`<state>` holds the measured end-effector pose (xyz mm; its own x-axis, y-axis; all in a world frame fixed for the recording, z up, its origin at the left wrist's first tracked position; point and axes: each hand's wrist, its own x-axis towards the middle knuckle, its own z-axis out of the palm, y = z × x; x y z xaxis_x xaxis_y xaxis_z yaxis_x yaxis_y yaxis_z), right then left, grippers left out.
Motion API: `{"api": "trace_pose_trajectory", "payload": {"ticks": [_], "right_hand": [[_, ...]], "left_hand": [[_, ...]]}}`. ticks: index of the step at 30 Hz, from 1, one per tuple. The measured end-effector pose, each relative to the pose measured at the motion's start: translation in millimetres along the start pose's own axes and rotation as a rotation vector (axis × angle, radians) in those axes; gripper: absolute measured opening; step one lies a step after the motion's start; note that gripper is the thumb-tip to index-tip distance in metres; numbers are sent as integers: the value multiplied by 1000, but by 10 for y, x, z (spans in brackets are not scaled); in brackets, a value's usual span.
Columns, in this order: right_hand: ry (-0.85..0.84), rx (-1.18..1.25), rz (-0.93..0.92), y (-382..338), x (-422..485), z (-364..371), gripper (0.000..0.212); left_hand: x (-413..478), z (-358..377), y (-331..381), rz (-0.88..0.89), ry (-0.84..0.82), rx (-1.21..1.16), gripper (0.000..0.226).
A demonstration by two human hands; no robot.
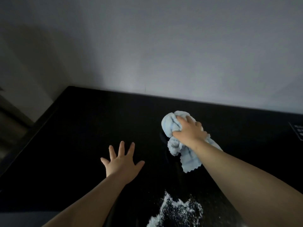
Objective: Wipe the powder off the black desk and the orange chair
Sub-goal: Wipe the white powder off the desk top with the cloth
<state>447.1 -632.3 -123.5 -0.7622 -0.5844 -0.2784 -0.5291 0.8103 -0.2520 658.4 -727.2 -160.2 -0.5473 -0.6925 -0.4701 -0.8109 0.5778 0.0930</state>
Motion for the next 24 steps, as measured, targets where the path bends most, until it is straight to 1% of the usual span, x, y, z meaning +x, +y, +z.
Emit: {"api": "trace_pose_trajectory", "payload": {"ticks": [3,6,8,10,15,19,24], "right_hand": [[-92,-125,-139,-246,93,55,62],[-71,-239,-252,-319,31,138,56],[-61,-264,-307,-303,-55,138,49],[-72,-301,-359,-277,-165,115,46],[-134,-264,-327,-55,-526,120,44],[-171,-290,-364,170,-837,129,58],[-178,-244,-359,313,-1207,134,61]], "left_hand": [[2,23,-13,1,13,2,80],[-10,36,-20,-2,19,5,79],[-26,19,-23,1,7,12,77],[-46,-7,-24,12,-9,11,73],[-116,-91,-124,89,-54,-32,63],[-332,43,-86,123,-35,-23,60],[-548,167,-24,169,-36,1,59]]}}
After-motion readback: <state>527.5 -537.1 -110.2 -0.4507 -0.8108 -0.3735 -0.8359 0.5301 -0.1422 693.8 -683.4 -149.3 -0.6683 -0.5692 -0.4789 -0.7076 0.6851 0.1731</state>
